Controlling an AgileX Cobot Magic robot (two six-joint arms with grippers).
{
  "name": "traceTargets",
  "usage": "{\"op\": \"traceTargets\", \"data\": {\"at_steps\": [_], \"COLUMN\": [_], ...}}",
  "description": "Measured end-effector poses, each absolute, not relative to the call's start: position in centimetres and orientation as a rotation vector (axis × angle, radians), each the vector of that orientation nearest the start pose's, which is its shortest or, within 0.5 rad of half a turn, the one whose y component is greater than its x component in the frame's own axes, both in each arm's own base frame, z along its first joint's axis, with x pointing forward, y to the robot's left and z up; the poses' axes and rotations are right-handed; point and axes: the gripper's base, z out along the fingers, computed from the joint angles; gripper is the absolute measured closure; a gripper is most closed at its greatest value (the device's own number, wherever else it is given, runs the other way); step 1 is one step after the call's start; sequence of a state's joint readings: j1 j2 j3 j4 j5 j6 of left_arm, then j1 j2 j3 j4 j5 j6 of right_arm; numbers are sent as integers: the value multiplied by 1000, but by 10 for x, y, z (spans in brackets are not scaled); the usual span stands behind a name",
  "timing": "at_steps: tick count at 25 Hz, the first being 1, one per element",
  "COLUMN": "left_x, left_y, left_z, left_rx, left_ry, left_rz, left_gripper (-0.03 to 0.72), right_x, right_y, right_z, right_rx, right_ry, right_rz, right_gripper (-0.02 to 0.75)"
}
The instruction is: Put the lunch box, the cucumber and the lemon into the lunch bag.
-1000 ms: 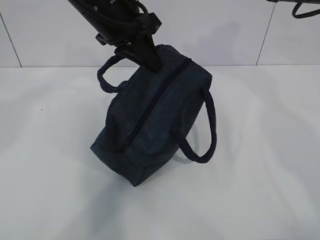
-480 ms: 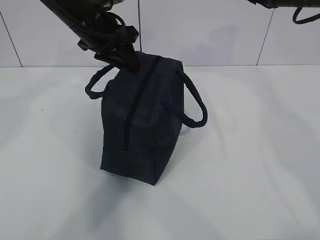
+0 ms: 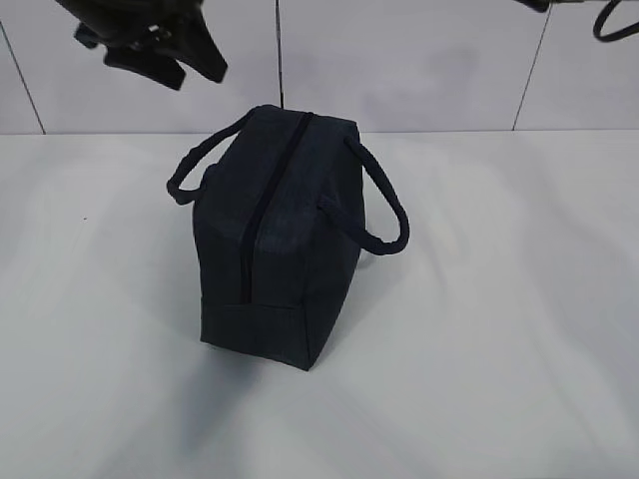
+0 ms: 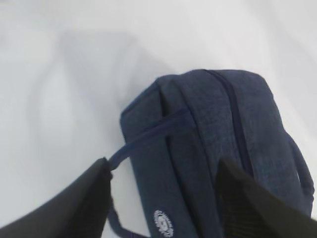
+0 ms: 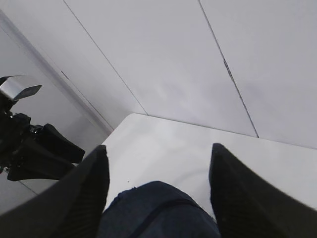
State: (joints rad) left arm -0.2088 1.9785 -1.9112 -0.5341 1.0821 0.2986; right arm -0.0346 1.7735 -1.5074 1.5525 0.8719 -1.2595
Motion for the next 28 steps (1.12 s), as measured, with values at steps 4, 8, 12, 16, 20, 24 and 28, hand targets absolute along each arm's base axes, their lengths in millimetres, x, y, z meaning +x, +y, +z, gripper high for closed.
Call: {"op": "traceTargets", "data": {"at_steps": [4,8,12,16,20,24,28], "left_x": [407,386,358,323,275,220,171], "left_y": [-119,-111,-103,-96,-87,-77,-67], "left_z": [360,397,436,475,513,542,552], "left_rx": [496,508,509,508,519,548,565], "left_ry": [2427,2338,2226,2113,2007,1936,1895], "left_rz": [-564,-497,-443,-426,-416,-404,-396], "left_gripper": [218,228,241,244,258,265,274], "right_x": [393,367,327,285,231,170,116], "right_y": [55,52,47,47,48,50,51], "right_z": [410,471,520,553,584,600,584], "right_rx": [-389,-484,-522,-528,-545,-554,-552], "right_ry": [1763,1838,1930,1900,1798,1719,1734], "right_rz": [906,750,571,514,480,456,458], "right_gripper": [262,294,339,348,349,349,349]}}
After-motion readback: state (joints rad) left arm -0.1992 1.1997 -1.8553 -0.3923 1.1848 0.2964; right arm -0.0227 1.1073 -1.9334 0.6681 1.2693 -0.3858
